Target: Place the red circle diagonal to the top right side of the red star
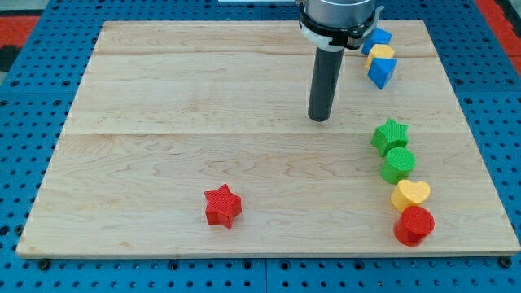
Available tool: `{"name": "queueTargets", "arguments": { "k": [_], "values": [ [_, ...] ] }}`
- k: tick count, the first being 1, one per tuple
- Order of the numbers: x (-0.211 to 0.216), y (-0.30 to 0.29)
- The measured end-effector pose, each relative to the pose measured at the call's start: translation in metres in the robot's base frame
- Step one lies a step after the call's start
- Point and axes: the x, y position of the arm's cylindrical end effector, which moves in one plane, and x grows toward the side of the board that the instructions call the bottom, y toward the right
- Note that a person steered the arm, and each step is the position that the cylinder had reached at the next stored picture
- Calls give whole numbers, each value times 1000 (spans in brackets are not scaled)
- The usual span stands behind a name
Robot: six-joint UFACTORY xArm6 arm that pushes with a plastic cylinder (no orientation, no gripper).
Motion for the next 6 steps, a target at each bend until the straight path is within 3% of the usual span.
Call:
{"name": "queueTargets", "arguments": {
  "k": [3, 4, 5, 6],
  "values": [
    [-10, 23],
    [-19, 110],
    [9, 228],
    [90, 259]
  ]
}}
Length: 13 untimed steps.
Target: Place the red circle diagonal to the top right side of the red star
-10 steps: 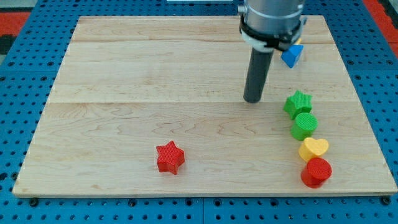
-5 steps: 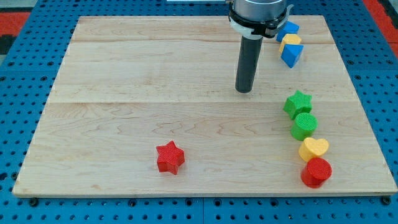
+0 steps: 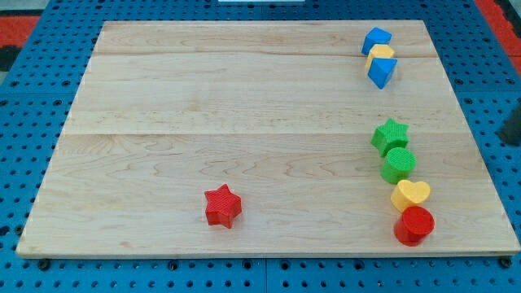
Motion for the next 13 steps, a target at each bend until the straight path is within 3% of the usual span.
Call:
{"name": "queueTargets", "arguments": {
  "k": [1, 2, 5, 6, 8, 9, 10, 11, 12, 13],
  "values": [
    [80, -60],
    [101, -108],
    [101, -279],
    [76, -335],
    [51, -287],
    [37, -365],
    [29, -374],
    [-24, -381],
    [-49, -476],
    [11, -483]
  ]
}}
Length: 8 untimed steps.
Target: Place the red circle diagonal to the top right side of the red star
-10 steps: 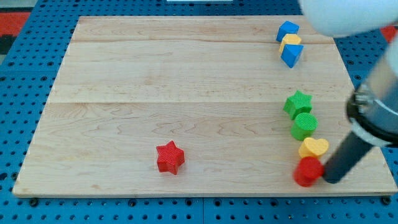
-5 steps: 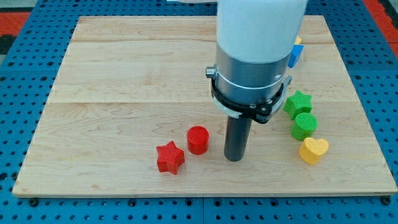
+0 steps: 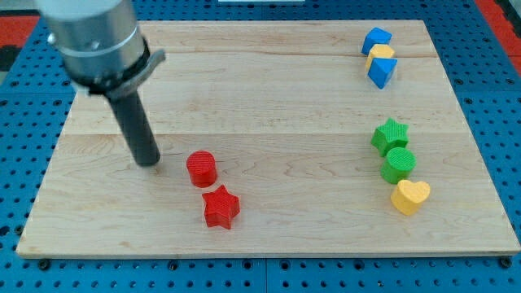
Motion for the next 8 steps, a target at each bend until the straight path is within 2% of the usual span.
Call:
{"name": "queueTargets", "arguments": {
  "k": [2, 3, 4, 6, 8],
  "values": [
    [-22, 52],
    [-20, 97],
    [-19, 99],
    [-36, 58],
    [-25, 65]
  ]
}}
